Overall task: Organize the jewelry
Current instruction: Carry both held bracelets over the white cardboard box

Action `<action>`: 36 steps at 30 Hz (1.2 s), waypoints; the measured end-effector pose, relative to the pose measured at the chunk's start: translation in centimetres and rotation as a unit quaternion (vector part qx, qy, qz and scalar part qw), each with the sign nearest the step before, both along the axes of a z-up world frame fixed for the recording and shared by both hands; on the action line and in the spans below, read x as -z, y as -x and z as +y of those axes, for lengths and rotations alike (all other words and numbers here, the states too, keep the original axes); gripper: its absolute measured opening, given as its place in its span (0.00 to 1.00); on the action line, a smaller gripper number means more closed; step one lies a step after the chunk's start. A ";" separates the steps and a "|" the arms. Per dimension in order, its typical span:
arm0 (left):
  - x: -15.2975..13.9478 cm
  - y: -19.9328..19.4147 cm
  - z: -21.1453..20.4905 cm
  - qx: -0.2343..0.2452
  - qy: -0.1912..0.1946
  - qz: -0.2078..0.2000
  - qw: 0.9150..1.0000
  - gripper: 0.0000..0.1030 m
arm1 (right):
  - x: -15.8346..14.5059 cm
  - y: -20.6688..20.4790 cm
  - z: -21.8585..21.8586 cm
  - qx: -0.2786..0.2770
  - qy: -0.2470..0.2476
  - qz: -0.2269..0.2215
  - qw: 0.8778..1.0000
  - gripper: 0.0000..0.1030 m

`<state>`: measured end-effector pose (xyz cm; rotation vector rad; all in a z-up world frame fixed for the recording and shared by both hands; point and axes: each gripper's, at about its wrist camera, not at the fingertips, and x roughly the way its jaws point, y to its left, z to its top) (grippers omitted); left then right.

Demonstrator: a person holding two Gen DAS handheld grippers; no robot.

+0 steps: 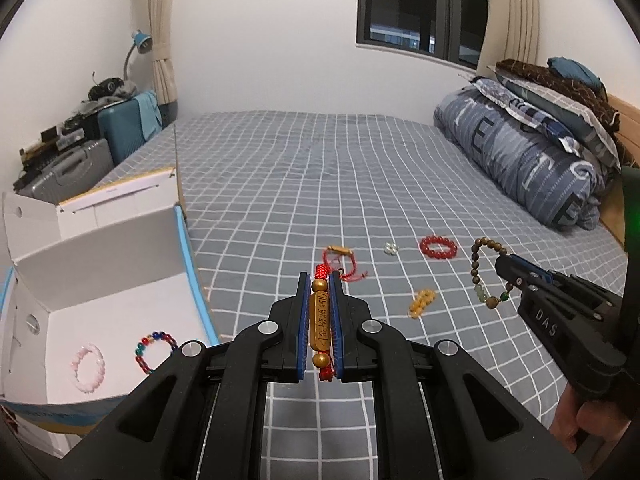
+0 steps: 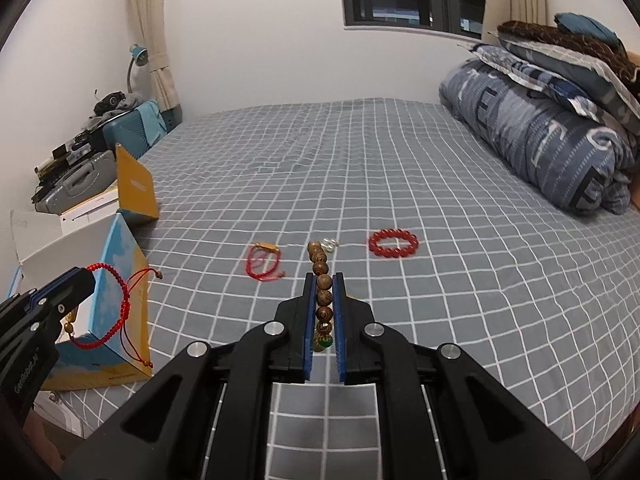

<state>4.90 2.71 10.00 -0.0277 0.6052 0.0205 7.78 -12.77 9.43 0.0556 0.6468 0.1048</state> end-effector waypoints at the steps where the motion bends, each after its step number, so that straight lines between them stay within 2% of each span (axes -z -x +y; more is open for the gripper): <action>1: -0.2 0.0 0.1 -0.003 -0.002 -0.003 1.000 0.09 | -0.1 -0.1 0.3 -0.002 0.001 -0.001 1.000 0.07; 7: -1.2 0.0 1.4 -0.014 -0.004 -0.015 1.000 0.09 | -0.9 -0.8 2.9 -0.019 0.002 -0.007 1.000 0.07; 18: -3.1 1.5 5.9 -0.063 -0.006 -0.029 0.998 0.09 | -1.9 -1.8 8.5 -0.056 0.006 -0.015 0.998 0.07; 28: -3.3 3.4 12.0 -0.120 -0.008 -0.027 0.992 0.09 | -2.6 -1.9 16.5 -0.118 -0.004 -0.022 0.993 0.07; 36: -2.5 5.1 17.9 -0.176 -0.008 -0.013 0.984 0.09 | -1.9 -1.0 23.4 -0.170 0.004 -0.021 0.985 0.07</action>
